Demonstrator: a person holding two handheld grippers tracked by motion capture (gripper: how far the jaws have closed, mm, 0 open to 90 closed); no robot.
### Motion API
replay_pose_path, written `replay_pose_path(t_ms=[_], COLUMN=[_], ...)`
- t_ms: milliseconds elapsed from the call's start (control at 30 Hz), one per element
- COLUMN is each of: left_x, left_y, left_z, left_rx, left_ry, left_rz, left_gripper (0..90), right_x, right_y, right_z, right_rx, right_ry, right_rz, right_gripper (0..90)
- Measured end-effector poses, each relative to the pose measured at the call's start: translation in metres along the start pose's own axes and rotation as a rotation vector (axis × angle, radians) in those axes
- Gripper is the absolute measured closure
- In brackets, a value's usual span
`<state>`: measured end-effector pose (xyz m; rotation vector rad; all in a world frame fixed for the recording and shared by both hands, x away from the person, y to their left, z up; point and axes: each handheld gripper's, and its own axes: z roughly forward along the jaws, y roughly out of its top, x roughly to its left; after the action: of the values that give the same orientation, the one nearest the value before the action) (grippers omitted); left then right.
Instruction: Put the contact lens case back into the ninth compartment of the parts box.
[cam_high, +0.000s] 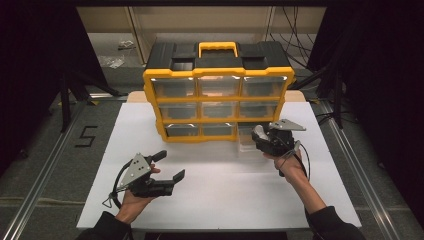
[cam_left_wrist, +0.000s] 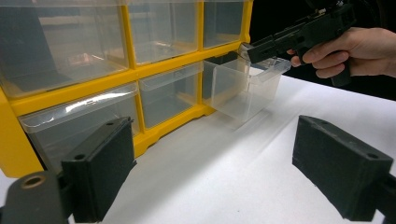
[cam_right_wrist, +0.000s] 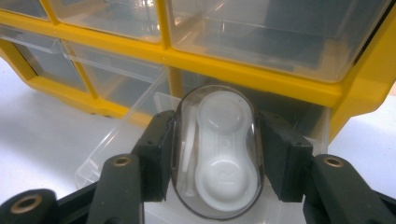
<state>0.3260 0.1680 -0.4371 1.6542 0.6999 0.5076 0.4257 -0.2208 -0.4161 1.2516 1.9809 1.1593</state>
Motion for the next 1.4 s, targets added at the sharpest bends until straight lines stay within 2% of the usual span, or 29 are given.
replay_pose_path(t_ms=[233,600,767,1033,1400], left_x=[0.0002,0.0001,0.0002,0.0,0.0], left_y=[0.0,0.0,0.0,0.0001,0.0], left_z=[0.0,0.0,0.0,0.0004,0.0004], left_rx=[-0.001,0.001,0.001,0.002,0.003], left_ry=[0.0,0.0,0.0,0.001,0.0], left_rz=[-0.002,-0.001,-0.001,0.0,0.001], left_gripper=[12.4,12.4,12.4,12.4,12.4], right_x=[-0.0005,-0.0006,0.001,0.0042,0.0059], right_y=[-0.0016,-0.0007,-0.0001,0.0006,0.0023], right_z=[0.0014,-0.0001,-0.0008,-0.0029,-0.0077], right_rx=[0.016,0.009,0.005,0.002,-0.014], right_ry=[0.003,0.006,0.019,0.023,0.028], right_rz=[0.001,-0.003,-0.009,-0.02,-0.028], right_gripper=[50.5,50.4,47.0,36.5,31.6])
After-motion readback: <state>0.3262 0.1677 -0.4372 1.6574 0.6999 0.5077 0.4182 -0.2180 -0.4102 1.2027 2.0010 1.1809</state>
